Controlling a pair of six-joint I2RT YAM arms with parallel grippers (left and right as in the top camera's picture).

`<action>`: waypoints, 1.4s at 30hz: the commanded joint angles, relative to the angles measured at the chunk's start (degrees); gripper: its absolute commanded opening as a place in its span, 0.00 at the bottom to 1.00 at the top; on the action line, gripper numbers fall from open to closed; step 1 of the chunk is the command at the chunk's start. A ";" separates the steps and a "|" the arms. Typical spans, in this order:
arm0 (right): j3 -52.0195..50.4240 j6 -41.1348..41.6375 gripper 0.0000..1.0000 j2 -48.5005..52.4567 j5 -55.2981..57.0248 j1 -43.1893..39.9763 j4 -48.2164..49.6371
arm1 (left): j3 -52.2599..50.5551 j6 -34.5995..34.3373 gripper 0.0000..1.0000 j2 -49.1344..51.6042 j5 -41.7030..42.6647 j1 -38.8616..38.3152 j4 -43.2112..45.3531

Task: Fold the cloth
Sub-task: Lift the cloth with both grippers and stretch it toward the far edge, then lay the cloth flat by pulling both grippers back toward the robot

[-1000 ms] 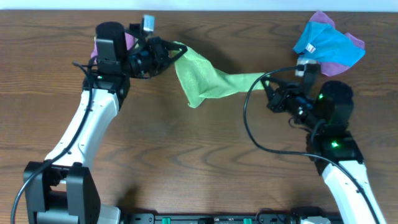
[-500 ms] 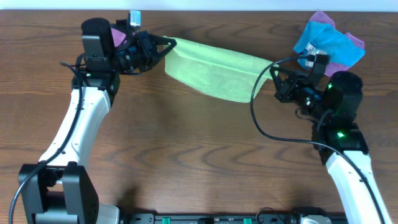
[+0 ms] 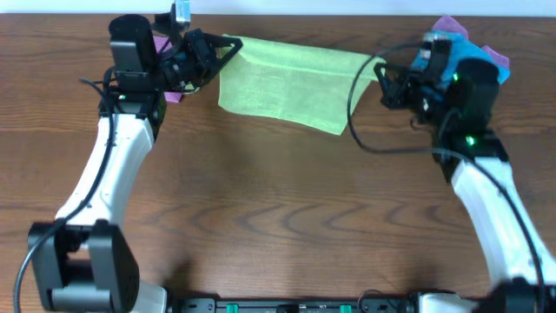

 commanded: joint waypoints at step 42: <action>11.19 -27.19 0.02 13.99 3.85 0.15 -55.54 | 13.81 57.83 0.06 13.81 -7.21 4.79 -78.12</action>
